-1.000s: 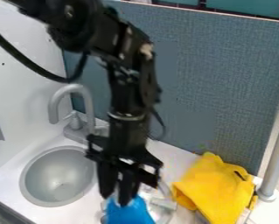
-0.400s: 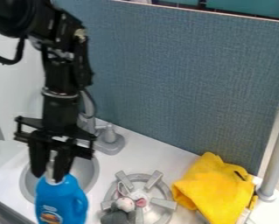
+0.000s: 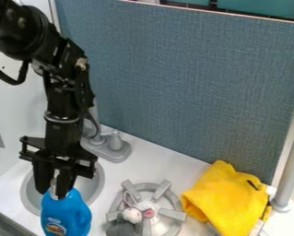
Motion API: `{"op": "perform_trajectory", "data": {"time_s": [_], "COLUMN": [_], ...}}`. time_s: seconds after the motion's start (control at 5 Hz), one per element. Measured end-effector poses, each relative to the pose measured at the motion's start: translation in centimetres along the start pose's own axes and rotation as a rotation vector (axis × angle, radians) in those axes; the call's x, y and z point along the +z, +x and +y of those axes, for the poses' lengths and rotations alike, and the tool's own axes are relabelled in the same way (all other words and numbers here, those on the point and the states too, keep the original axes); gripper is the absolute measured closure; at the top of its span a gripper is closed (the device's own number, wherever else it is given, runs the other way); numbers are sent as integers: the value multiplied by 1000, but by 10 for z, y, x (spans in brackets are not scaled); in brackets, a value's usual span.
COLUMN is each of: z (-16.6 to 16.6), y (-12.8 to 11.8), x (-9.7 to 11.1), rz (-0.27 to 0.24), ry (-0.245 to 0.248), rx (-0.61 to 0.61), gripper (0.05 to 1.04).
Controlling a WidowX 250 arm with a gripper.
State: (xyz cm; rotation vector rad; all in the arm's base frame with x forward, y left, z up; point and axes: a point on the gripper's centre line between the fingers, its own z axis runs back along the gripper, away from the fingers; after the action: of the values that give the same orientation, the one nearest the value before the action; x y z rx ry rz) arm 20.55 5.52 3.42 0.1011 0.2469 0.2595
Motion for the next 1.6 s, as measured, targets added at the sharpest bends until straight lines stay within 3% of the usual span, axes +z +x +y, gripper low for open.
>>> {"op": "perform_trajectory", "data": {"time_s": [0.2, 0.8, 1.0, 1.2, 1.4, 1.6], "z": [-5, 11, 13, 18, 16, 17], "y": [13, 33, 34, 33, 30, 26], "x": [-17, -22, -19, -20, -15, -3], "rz": [-7, 17, 39, 49, 53, 49], "ry": [-11, -28, -31, -71, -113, -117], "rx": [-55, -46, -49, -13, 4, 24], "gripper": [695, 695, 620, 310, 89, 80]}}
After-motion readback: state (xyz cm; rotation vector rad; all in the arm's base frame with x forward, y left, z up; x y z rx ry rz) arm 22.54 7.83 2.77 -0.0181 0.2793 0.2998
